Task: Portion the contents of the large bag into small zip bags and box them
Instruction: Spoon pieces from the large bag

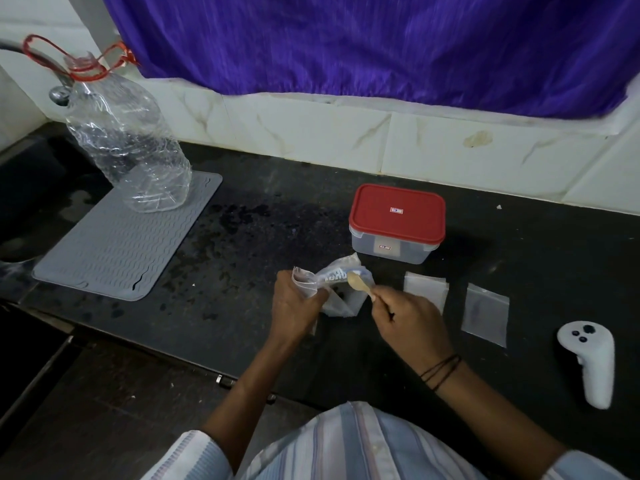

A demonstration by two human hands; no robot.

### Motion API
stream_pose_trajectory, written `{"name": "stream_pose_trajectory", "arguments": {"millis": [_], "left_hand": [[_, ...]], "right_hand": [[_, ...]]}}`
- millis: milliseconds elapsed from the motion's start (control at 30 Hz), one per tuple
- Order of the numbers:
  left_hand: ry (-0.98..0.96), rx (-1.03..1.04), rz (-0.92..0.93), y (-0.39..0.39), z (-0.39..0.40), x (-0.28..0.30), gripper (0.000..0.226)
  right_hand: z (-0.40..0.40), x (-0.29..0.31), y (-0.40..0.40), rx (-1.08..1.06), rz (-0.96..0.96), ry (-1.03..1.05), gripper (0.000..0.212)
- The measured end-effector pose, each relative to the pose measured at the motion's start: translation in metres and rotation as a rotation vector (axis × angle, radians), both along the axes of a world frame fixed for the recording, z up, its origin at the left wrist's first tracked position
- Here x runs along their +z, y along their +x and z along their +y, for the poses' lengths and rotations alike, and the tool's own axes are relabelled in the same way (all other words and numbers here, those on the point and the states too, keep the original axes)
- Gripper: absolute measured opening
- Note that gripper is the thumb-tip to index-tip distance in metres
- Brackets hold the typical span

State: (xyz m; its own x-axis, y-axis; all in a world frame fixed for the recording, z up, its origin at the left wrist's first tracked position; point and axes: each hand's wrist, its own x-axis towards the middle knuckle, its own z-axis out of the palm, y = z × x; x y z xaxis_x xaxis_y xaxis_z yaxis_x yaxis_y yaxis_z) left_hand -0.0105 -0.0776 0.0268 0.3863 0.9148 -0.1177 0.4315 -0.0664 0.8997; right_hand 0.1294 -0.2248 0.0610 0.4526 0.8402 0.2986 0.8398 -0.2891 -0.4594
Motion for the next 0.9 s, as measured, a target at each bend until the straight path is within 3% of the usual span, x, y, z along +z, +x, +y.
{"name": "stream_pose_trajectory", "arguments": {"millis": [233,400,667,800,900], "left_hand": [[-0.043,0.005,0.074,0.015,-0.006,-0.008,0.058],[-0.102,0.098,0.135,0.023,0.000,-0.007,0.048],[-0.234,0.117,-0.017,0.023,0.007,-0.012,0.041],[-0.298,0.088,-0.082,0.021,0.011,-0.015,0.038],[-0.332,0.047,-0.097,0.019,0.015,-0.020,0.051]], "right_hand": [[-0.004,-0.008,0.002,-0.025,-0.012,0.309,0.021],[-0.003,-0.022,0.002,0.034,-0.019,0.129,0.020],[0.021,-0.034,-0.003,-0.089,0.052,-0.100,0.016],[0.022,-0.037,-0.002,-0.136,0.243,-0.088,0.014],[0.024,-0.040,-0.002,-0.180,0.471,-0.075,0.016]]}}
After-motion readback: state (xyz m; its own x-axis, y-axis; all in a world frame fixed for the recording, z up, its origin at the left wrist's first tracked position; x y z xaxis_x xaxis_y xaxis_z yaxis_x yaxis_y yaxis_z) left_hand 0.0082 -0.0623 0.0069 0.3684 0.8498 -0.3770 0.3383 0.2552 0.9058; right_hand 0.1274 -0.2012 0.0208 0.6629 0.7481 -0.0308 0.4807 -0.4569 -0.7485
